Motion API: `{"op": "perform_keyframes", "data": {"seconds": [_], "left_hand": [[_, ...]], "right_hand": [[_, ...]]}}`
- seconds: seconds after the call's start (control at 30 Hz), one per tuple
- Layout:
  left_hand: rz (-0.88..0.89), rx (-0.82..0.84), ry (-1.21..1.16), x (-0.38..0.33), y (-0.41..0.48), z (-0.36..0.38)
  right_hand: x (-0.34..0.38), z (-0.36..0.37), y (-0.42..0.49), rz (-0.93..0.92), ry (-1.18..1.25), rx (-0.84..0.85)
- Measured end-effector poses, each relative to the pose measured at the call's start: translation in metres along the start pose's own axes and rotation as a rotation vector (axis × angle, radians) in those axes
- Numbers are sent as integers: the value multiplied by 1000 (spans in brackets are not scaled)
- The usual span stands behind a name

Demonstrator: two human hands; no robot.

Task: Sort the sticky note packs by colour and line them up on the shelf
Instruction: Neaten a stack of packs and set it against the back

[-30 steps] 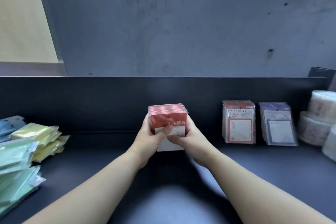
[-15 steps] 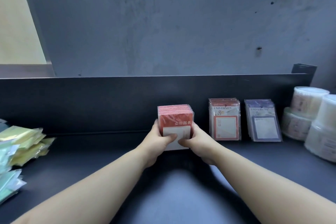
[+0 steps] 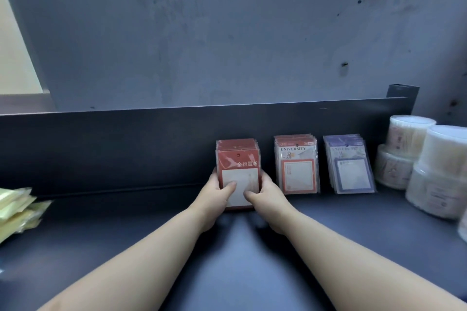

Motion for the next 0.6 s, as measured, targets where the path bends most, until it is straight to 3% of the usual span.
{"op": "perform_keyframes", "data": {"seconds": [0.3, 0.6], "left_hand": [[13, -18, 101, 1, 1, 6], [-113, -50, 260, -2, -12, -5]], "right_hand": [[2, -6, -3, 11, 25, -58], [25, -10, -24, -59, -202, -149]]}}
Point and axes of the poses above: each hand's wrist, its own y-axis towards the middle knuckle, its own z-axis out of the palm, x = y × z, the point moved 6 cm from there along y, towards the middle knuckle, and after that the axes turned 6 degrees about -x, right-handed, at the moved point
